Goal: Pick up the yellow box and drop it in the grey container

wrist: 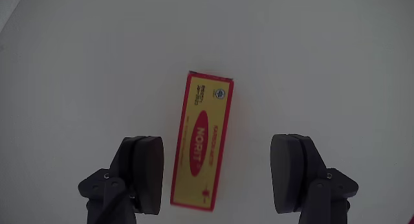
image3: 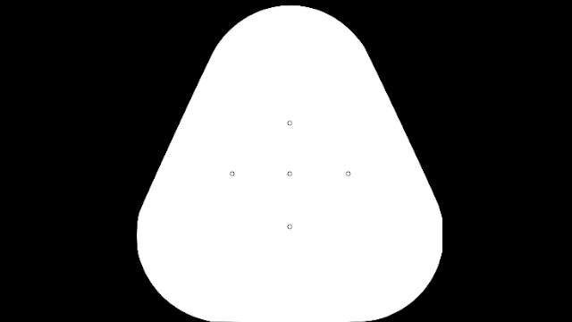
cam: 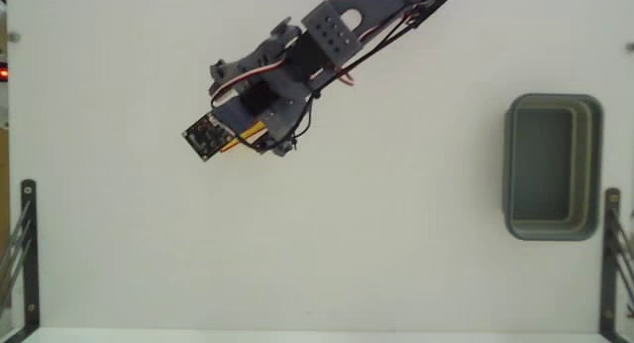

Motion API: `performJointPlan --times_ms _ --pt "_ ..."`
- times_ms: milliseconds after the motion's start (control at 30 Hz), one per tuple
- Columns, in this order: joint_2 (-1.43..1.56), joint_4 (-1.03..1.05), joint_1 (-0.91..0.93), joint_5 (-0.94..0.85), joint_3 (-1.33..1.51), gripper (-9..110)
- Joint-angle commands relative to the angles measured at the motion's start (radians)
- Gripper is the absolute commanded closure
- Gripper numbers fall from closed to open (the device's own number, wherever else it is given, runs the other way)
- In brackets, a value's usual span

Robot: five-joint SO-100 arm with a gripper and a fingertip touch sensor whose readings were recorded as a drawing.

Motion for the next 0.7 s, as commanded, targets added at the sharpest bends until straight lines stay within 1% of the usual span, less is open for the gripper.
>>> performJointPlan --times_ms 0,667 --pt "0.035 -0.03 0.008 0.003 0.01 -9" --pt "0.016 -0.157 0.008 0.003 0.117 -9"
